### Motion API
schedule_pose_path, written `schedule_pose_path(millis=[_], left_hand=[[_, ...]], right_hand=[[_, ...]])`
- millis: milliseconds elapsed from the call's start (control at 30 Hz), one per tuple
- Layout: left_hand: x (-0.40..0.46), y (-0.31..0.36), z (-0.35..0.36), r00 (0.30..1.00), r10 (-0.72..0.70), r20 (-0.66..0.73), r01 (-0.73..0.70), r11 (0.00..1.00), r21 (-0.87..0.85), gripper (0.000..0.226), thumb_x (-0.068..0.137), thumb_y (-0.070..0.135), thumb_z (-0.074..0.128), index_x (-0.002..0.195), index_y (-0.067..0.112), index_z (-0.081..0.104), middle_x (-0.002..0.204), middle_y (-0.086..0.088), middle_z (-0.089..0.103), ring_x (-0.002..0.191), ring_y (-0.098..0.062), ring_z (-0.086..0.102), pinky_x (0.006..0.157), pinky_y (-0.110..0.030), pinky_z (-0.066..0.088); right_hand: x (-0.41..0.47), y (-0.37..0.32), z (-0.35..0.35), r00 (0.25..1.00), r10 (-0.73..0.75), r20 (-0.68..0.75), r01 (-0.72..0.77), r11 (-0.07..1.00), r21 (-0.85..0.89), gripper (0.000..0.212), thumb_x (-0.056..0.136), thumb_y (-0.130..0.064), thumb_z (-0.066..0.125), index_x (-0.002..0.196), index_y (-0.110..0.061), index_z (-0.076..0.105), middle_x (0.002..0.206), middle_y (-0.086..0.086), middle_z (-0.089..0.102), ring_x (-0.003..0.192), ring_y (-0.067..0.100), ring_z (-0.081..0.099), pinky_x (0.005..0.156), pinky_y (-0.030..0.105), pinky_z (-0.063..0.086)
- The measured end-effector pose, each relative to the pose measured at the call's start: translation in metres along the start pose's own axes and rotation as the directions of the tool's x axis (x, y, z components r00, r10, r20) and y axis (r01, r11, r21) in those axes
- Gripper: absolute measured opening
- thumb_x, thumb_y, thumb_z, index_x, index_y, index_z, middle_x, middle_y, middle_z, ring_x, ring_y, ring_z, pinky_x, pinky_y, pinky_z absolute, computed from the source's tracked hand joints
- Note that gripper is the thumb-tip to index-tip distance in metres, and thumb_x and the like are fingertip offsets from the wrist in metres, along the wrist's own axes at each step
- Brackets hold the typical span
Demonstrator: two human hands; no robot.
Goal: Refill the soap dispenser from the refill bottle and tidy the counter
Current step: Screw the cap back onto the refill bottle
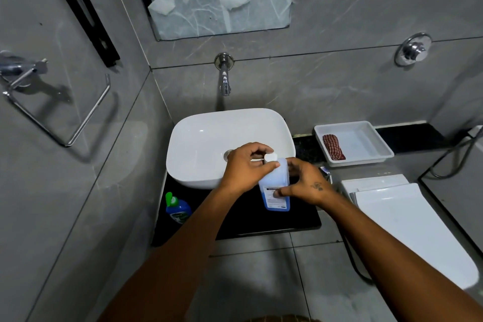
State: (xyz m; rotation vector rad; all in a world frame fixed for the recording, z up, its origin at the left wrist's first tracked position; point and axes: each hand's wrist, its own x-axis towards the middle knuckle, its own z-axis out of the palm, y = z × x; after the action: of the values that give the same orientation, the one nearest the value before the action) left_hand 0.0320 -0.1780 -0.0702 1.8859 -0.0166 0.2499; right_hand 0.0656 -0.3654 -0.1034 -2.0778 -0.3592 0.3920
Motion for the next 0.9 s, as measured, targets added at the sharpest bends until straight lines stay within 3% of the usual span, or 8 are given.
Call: schedule_pose_path(millis=[100,233,400,500,633,733,833,900], left_hand=[[0.001,0.001,0.001,0.995,0.011,0.101,-0.007,0.999,-0.045,0.037,0.078,-0.004,0.074,0.109,0.014,0.071,0.106,0.008,0.072,0.096,0.005,0.068,0.086,-0.016,0.056],[0.004,0.004,0.001,0.994,0.036,0.101,-0.044,0.995,0.084,0.043,0.072,0.014,0.088,0.112,0.017,0.073,0.110,0.005,0.068,0.099,0.002,0.066,0.087,-0.017,0.057],[0.015,0.010,-0.005,0.935,0.026,0.354,-0.132,0.951,0.281,0.040,0.083,0.007,0.073,0.118,0.025,0.071,0.117,0.003,0.068,0.107,-0.012,0.067,0.092,-0.026,0.057],[0.022,0.016,-0.005,0.935,0.032,0.354,-0.198,0.873,0.445,0.024,0.079,0.039,0.077,0.100,0.028,0.072,0.096,0.006,0.071,0.087,-0.012,0.066,0.083,-0.037,0.058],[0.028,0.022,-0.001,0.972,-0.003,0.237,-0.148,0.772,0.618,0.048,0.063,0.073,0.072,0.074,0.029,0.057,0.066,0.011,0.058,0.064,-0.008,0.054,0.065,-0.035,0.052],[0.029,0.025,-0.001,0.943,0.007,0.331,-0.202,0.804,0.559,0.037,0.066,0.055,0.082,0.084,0.025,0.069,0.077,0.009,0.067,0.072,-0.013,0.061,0.072,-0.038,0.056],[0.030,0.021,-0.006,0.888,-0.017,0.459,-0.234,0.843,0.484,0.035,0.068,0.024,0.086,0.101,0.028,0.075,0.098,0.011,0.072,0.089,-0.010,0.064,0.077,-0.024,0.051],[0.027,0.021,-0.005,0.882,-0.027,0.470,-0.229,0.848,0.478,0.041,0.069,0.023,0.085,0.107,0.031,0.074,0.106,0.013,0.071,0.094,-0.007,0.062,0.077,-0.019,0.047]], right_hand=[[0.001,0.003,-0.002,1.000,0.003,-0.014,-0.003,1.000,0.005,0.080,0.055,-0.012,0.093,0.125,-0.015,0.056,0.112,-0.003,0.068,0.098,0.003,0.065,0.066,0.007,0.050],[0.001,0.004,-0.006,1.000,-0.021,-0.004,0.021,1.000,-0.017,0.081,0.055,-0.016,0.094,0.126,-0.018,0.055,0.113,-0.005,0.067,0.102,0.008,0.066,0.068,0.008,0.051],[0.000,0.009,-0.010,1.000,-0.026,-0.003,0.026,0.998,-0.049,0.080,0.053,-0.022,0.094,0.123,-0.024,0.056,0.112,-0.008,0.067,0.101,0.006,0.066,0.077,0.017,0.053],[-0.001,0.012,-0.012,0.999,-0.031,-0.009,0.030,0.998,-0.059,0.080,0.052,-0.023,0.094,0.122,-0.025,0.056,0.111,-0.008,0.068,0.101,0.006,0.066,0.079,0.020,0.055],[-0.002,0.013,-0.013,0.999,-0.035,-0.013,0.033,0.996,-0.084,0.077,0.054,-0.024,0.094,0.120,-0.028,0.055,0.109,-0.010,0.067,0.098,0.004,0.066,0.077,0.017,0.056],[-0.003,0.014,-0.012,0.999,-0.044,-0.016,0.042,0.995,-0.092,0.076,0.053,-0.023,0.094,0.119,-0.028,0.056,0.107,-0.011,0.068,0.097,0.002,0.066,0.074,0.015,0.055],[-0.004,0.018,-0.012,0.999,-0.048,-0.020,0.045,0.994,-0.098,0.076,0.052,-0.020,0.093,0.118,-0.029,0.057,0.108,-0.008,0.070,0.098,0.007,0.068,0.083,0.026,0.057],[-0.005,0.018,-0.012,0.999,-0.045,-0.016,0.044,0.994,-0.102,0.074,0.052,-0.021,0.093,0.116,-0.033,0.056,0.106,-0.011,0.070,0.097,0.005,0.068,0.082,0.023,0.056]])
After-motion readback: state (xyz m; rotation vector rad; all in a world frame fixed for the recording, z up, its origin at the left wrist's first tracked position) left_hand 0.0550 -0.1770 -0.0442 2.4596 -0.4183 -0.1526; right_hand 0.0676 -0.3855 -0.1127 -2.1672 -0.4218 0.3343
